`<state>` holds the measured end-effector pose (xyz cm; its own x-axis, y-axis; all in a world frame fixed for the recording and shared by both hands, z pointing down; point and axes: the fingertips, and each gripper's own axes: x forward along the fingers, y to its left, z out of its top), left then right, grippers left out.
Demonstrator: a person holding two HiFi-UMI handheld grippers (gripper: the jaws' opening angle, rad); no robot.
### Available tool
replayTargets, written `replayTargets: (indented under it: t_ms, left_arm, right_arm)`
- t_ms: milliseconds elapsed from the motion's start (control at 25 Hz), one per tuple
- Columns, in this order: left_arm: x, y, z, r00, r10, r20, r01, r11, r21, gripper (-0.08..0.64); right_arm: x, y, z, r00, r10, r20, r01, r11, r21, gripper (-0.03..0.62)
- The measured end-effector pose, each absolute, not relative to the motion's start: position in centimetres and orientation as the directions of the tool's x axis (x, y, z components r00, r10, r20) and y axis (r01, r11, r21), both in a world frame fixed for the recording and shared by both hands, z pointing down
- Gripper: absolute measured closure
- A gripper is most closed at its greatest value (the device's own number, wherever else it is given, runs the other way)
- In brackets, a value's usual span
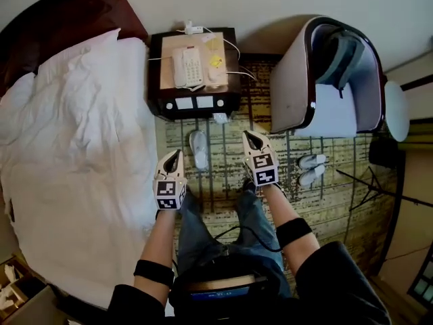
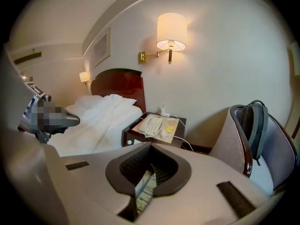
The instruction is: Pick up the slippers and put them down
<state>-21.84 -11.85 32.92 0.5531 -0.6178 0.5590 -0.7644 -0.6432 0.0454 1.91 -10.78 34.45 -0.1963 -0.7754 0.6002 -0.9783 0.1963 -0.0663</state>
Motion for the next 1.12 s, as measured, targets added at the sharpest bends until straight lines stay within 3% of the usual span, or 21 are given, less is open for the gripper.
replayTargets:
  t_ms: [520, 1120]
  left_arm:
    - [-22.5, -7.4, 23.2, 0.59, -0.629, 0.506, -0.746, -0.664, 0.044, 0.561]
    - [-23.8, -5.3, 22.0, 0.589, -0.626, 0.512, -0.755, -0.652, 0.071, 0.563]
  right_arm:
    - [0.2, -5.2, 22.9, -0.332, -0.784, 0.525, -0.937, 0.338, -0.089, 0.591]
    - [0.6, -1.5, 22.2, -0.331, -0.798, 0.504, -0.943, 0.305, -0.136, 0.591]
